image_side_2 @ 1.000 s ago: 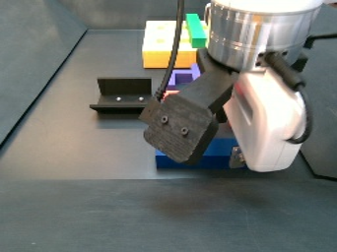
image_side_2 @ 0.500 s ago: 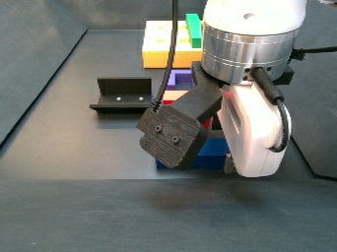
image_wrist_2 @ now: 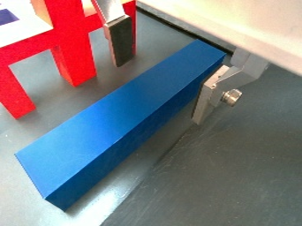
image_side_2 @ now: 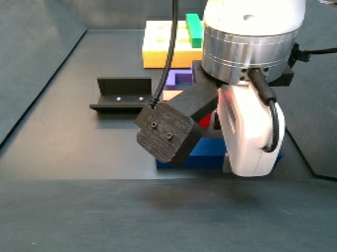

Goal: Pick up the blue object. Move up. Move to above the board. Insert the blue object.
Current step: Pick up the blue object.

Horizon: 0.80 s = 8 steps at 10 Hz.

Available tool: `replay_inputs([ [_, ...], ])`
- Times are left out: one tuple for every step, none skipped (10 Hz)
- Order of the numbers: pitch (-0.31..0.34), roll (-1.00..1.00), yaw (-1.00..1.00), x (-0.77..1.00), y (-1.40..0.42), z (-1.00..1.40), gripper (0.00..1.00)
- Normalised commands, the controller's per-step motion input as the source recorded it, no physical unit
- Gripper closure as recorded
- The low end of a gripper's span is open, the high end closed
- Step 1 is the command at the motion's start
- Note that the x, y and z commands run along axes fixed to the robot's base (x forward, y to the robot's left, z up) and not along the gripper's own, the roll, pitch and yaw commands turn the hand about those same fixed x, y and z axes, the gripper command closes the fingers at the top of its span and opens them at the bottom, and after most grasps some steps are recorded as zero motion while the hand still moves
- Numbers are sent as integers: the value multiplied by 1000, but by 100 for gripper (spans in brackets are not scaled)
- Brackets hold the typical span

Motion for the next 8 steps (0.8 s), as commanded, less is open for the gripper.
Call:
replay_inputs([
  [-33, -106, -80, -171, 0, 0, 0],
  [-31, -64, -89, -234, 0, 0, 0],
  [-26, -40, -100, -266, 0, 0, 0],
  [-63, -49, -43, -249, 0, 0, 0],
  [-81, -54, 0, -166, 0, 0, 0],
  [-70, 13, 0, 0, 0, -151, 0],
  [-56, 141, 0, 0, -14, -306, 0],
  [-60, 209, 0, -3, -51, -351, 0],
])
